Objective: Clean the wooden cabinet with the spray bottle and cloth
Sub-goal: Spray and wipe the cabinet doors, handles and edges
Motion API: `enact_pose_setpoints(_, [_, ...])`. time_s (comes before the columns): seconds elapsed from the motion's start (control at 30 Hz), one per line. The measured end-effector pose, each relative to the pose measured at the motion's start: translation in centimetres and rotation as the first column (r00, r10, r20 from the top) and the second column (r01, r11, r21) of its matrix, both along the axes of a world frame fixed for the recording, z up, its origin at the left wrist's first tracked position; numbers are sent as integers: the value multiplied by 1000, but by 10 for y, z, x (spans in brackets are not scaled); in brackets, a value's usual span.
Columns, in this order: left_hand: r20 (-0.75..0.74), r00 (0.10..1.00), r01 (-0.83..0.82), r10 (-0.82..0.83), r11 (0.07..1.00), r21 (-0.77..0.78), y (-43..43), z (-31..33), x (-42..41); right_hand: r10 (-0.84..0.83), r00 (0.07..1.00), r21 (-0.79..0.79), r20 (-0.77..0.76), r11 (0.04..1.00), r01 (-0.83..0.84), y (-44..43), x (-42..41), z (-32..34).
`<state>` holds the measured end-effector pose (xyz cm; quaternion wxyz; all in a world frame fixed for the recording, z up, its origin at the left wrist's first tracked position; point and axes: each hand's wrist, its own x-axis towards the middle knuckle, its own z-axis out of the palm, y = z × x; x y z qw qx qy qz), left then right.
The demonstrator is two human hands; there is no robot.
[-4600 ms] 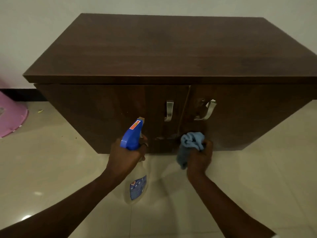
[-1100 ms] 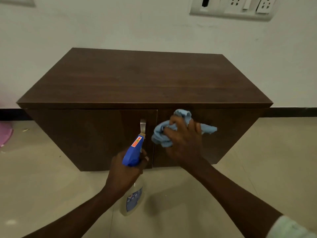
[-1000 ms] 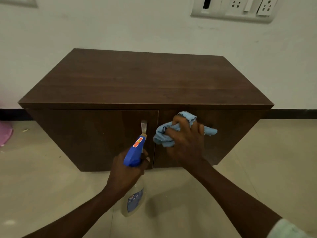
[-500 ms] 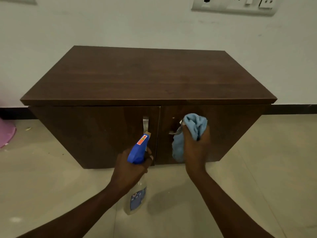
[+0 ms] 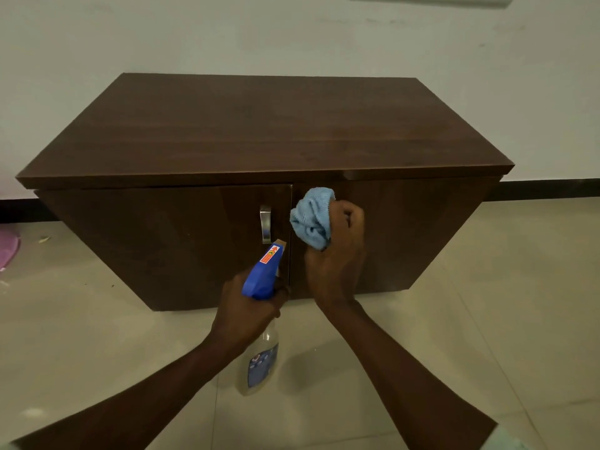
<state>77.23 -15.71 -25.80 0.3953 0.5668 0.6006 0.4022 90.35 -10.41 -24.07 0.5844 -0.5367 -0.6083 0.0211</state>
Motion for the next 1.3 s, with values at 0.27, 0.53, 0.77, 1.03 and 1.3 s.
enact_pose_setpoints(0.27, [16,1000,5,-5,1000,-8,0,1,-7,199,962,-239,187,959,-152,-11,17,-43])
enact_pose_setpoints(0.53, [62,998,1,-2,1000,8,-1,5,-15,77,996,-65,43,995,-75,-6,2,-13])
enact_pose_setpoints(0.77, [49,999,9,-11,999,38,2,9,-13,99,991,-24,91,995,-98,1,5,-2])
enact_pose_setpoints(1.03, [112,979,-186,173,975,119,-12,17,-21,315,870,-58,379,947,-317,-3,-25,-4])
enact_pose_setpoints(1.3, [110,979,-183,171,977,111,-20,20,-36,412,792,-395,450,887,-238,-7,-31,-35])
